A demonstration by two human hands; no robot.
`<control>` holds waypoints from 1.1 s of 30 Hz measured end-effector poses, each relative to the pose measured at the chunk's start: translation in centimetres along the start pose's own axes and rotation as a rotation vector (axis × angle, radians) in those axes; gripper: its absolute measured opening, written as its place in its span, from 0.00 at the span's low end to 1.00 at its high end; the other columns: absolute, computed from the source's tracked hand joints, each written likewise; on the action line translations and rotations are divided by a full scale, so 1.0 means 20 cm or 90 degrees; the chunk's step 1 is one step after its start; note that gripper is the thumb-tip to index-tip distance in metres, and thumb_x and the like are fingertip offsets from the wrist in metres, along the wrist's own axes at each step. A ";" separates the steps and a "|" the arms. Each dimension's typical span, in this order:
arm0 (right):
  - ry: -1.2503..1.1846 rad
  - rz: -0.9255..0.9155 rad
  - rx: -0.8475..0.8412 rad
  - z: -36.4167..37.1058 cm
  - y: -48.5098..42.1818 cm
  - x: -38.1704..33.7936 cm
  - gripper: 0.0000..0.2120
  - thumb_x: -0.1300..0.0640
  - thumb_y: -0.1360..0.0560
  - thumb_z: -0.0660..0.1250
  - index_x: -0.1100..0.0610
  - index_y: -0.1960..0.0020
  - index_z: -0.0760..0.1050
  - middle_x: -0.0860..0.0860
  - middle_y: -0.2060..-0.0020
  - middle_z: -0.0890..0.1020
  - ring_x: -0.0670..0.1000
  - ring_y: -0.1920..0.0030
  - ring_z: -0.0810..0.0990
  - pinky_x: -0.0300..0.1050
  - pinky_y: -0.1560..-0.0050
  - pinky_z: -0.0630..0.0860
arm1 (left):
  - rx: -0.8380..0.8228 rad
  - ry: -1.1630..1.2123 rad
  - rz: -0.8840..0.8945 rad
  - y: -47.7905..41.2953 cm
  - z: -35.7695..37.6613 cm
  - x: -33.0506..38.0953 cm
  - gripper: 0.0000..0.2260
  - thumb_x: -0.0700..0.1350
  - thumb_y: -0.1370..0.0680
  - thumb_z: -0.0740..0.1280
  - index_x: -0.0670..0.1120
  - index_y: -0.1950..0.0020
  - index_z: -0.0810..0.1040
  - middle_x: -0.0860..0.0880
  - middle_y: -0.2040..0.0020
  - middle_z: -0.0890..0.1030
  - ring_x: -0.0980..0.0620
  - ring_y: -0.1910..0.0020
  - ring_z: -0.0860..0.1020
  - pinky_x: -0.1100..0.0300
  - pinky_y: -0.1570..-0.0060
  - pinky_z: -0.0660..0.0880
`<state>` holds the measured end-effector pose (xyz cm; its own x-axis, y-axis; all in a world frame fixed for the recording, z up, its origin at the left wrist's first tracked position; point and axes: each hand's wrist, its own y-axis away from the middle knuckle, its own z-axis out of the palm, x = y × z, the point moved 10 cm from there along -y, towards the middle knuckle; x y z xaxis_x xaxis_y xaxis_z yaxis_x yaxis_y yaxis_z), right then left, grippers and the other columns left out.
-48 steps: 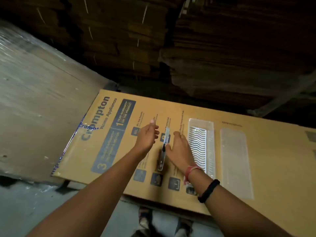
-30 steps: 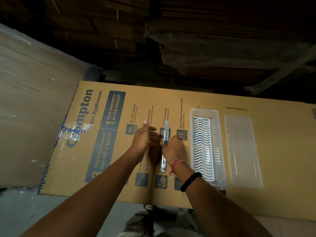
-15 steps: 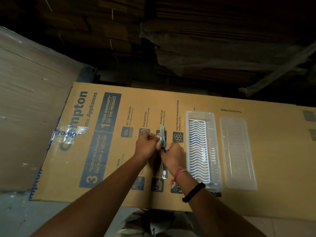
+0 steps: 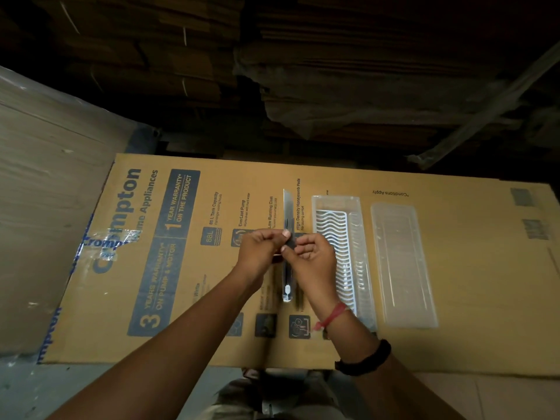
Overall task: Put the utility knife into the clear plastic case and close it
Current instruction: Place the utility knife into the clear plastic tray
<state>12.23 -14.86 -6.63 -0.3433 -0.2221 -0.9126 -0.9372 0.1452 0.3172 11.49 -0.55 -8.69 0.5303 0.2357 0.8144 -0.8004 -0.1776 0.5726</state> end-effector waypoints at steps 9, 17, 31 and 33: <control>-0.174 0.088 -0.022 -0.23 0.01 0.06 0.10 0.60 0.27 0.73 0.65 0.50 0.81 0.54 0.61 0.85 0.41 0.65 0.83 0.32 0.65 0.76 | -0.035 0.007 0.013 0.06 0.26 0.12 0.07 0.41 0.24 0.70 0.36 0.55 0.83 0.48 0.69 0.82 0.58 0.72 0.80 0.62 0.69 0.78; -0.162 0.091 -0.058 -0.35 0.05 0.12 0.14 0.70 0.30 0.71 0.57 0.48 0.80 0.56 0.54 0.85 0.52 0.54 0.84 0.42 0.52 0.81 | -0.018 -0.018 0.015 0.08 0.38 0.12 0.09 0.37 0.23 0.69 0.39 0.64 0.81 0.48 0.72 0.82 0.56 0.76 0.79 0.62 0.72 0.78; -0.150 0.121 -0.084 -0.55 0.10 0.19 0.17 0.77 0.32 0.69 0.55 0.55 0.80 0.51 0.62 0.84 0.42 0.64 0.83 0.34 0.61 0.80 | -0.043 -0.180 0.013 0.07 0.57 0.04 0.04 0.30 0.27 0.68 0.30 0.54 0.79 0.35 0.60 0.81 0.44 0.64 0.79 0.45 0.59 0.81; -0.145 0.124 -0.076 -0.56 0.11 0.19 0.17 0.76 0.32 0.70 0.55 0.55 0.79 0.50 0.62 0.84 0.41 0.65 0.83 0.34 0.61 0.79 | -0.034 -0.191 0.012 0.07 0.58 0.03 0.07 0.30 0.29 0.70 0.27 0.53 0.78 0.35 0.61 0.80 0.43 0.64 0.79 0.48 0.61 0.80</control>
<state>8.20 -26.14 -6.60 -0.5065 0.0222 -0.8620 -0.8607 0.0471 0.5069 13.99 -11.73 -6.34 0.5675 -0.0614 0.8211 -0.8204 -0.1268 0.5575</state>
